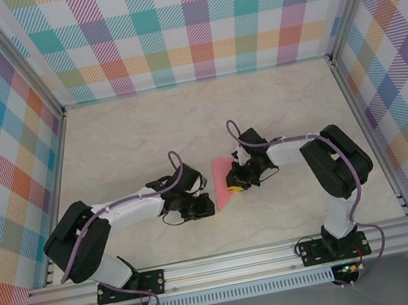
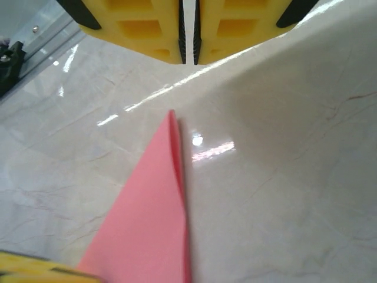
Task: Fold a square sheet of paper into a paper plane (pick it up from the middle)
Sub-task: Third fold the triangle at the center of the table.
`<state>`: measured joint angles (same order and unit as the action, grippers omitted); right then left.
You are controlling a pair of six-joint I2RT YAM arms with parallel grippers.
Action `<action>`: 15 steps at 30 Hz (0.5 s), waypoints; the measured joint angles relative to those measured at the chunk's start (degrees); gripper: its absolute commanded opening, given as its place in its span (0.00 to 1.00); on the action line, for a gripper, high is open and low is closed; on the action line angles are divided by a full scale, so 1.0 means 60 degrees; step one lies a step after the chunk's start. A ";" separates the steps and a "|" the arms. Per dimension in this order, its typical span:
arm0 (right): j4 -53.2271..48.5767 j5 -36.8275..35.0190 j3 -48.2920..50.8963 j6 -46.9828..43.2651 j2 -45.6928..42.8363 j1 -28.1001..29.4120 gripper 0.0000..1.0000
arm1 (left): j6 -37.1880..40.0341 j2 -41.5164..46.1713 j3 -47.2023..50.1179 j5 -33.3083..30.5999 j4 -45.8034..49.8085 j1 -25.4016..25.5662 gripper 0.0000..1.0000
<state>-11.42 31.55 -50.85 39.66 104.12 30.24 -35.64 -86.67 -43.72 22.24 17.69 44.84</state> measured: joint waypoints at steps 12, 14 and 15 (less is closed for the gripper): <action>0.0000 0.0004 0.0000 0.0000 0.0000 0.0000 0.14 | -0.0495 -0.1118 -0.1133 0.0266 -0.1293 0.0000 0.14; 0.0000 0.0004 0.0000 0.0000 0.0000 0.0000 0.14 | -0.0568 -0.1439 -0.1133 0.0302 -0.1377 0.0000 0.14; 0.0000 0.0004 0.0000 0.0000 0.0000 0.0000 0.14 | -0.0597 -0.1599 -0.1133 0.0321 -0.1461 0.0000 0.14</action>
<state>-11.42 31.57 -50.85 39.66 104.12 30.24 -39.22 -96.27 -50.52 24.16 8.93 44.84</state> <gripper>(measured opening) 0.139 0.141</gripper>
